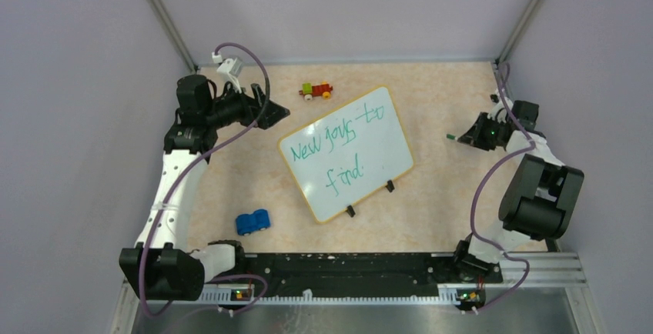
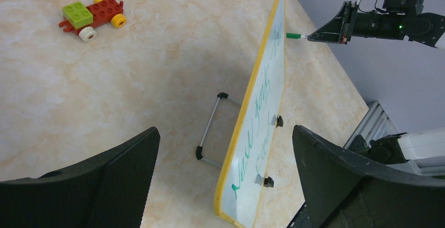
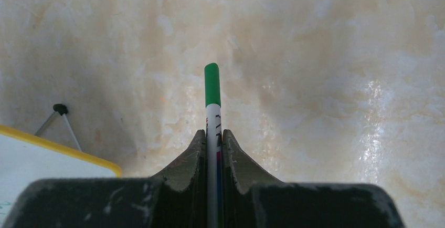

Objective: Write a sentence on the whiteboard
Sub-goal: Put down the whiteboard marker at the center of the board, then reset both arms

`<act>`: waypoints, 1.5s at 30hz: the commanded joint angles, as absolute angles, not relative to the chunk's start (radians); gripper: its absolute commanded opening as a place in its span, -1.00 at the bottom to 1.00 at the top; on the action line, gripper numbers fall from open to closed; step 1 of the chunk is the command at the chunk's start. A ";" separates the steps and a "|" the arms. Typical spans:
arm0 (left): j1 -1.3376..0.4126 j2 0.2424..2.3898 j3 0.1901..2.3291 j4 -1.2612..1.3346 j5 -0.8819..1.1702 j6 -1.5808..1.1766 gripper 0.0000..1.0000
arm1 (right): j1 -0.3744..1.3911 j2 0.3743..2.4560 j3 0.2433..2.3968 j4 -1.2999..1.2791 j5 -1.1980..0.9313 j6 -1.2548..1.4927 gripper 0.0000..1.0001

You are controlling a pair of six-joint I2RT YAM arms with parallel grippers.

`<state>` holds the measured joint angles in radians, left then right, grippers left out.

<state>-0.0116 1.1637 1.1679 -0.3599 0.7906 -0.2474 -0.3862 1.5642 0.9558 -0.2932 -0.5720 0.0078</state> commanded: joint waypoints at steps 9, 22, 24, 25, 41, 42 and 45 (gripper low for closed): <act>-0.007 1.169 1.174 -0.364 0.772 -0.205 0.97 | -0.381 1.655 0.966 -0.353 -0.511 -0.147 -0.66; 0.023 1.180 1.168 -0.378 0.781 -0.187 0.97 | -0.381 1.640 0.955 -0.427 -0.518 -0.222 -0.38; 0.026 1.190 1.181 -0.404 0.784 -0.178 0.97 | -0.381 1.630 0.961 -0.438 -0.522 -0.226 -0.36; 0.026 1.198 1.193 -0.421 0.788 -0.168 0.97 | -0.382 1.625 0.966 -0.446 -0.526 -0.230 -0.34; 0.110 1.538 1.698 -0.834 0.561 0.169 0.98 | -0.353 1.511 1.373 -0.679 -0.714 -0.264 0.61; 0.115 1.553 1.720 -0.833 0.523 0.182 0.97 | -0.350 1.513 1.408 -0.682 -0.721 -0.263 0.62; 0.130 1.601 1.767 -0.831 0.434 0.206 0.98 | -0.347 1.536 1.528 -0.720 -0.734 -0.282 0.63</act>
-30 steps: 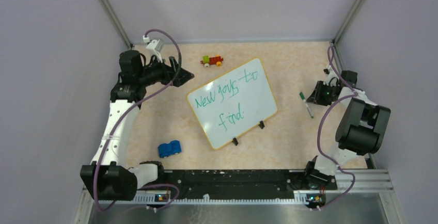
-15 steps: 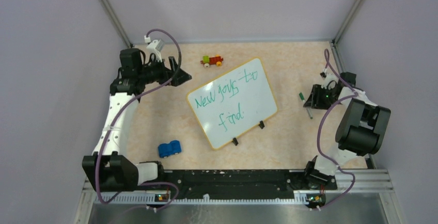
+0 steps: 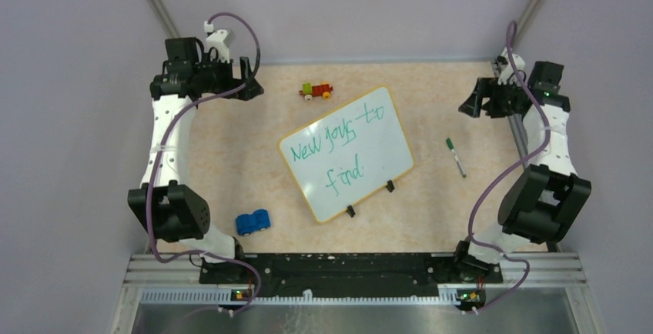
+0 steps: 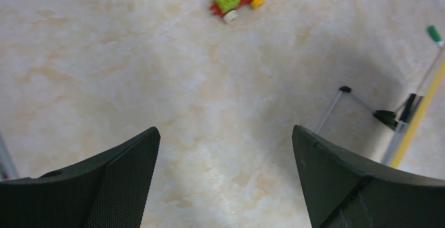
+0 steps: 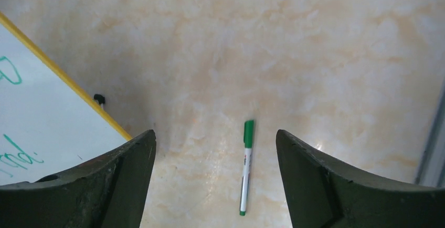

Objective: Write a sentence on the whiteboard
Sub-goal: Reset both arms

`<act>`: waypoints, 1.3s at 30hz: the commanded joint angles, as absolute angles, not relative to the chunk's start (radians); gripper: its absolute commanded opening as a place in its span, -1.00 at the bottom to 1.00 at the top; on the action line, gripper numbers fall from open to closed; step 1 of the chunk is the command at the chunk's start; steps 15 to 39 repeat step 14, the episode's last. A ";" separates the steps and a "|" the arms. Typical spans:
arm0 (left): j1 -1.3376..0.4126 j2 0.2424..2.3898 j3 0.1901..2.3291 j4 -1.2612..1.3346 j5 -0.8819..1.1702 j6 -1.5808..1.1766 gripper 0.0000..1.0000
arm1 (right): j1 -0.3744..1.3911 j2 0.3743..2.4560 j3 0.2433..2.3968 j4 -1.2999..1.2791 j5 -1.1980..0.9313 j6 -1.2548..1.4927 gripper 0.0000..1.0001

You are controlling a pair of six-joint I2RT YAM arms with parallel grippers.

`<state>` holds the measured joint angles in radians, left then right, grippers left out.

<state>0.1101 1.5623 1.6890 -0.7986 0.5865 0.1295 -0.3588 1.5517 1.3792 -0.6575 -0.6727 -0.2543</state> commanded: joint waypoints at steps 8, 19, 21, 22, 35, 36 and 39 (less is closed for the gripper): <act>0.174 1.638 1.688 -0.748 0.270 0.249 0.98 | -0.347 1.571 1.597 -0.697 -0.753 -0.269 0.64; 0.192 1.627 1.611 -0.704 0.268 0.246 0.97 | -0.347 1.575 1.522 -0.683 -0.768 -0.275 0.64; 0.192 1.627 1.611 -0.704 0.268 0.246 0.97 | -0.347 1.575 1.522 -0.683 -0.768 -0.275 0.64; 0.192 1.627 1.611 -0.704 0.268 0.246 0.97 | -0.347 1.575 1.522 -0.683 -0.768 -0.275 0.64; 0.192 1.627 1.611 -0.704 0.268 0.246 0.97 | -0.347 1.575 1.522 -0.683 -0.768 -0.275 0.64; 0.192 1.627 1.611 -0.704 0.268 0.246 0.97 | -0.347 1.575 1.522 -0.683 -0.768 -0.275 0.64; 0.192 1.627 1.611 -0.704 0.268 0.246 0.97 | -0.347 1.575 1.522 -0.683 -0.768 -0.275 0.64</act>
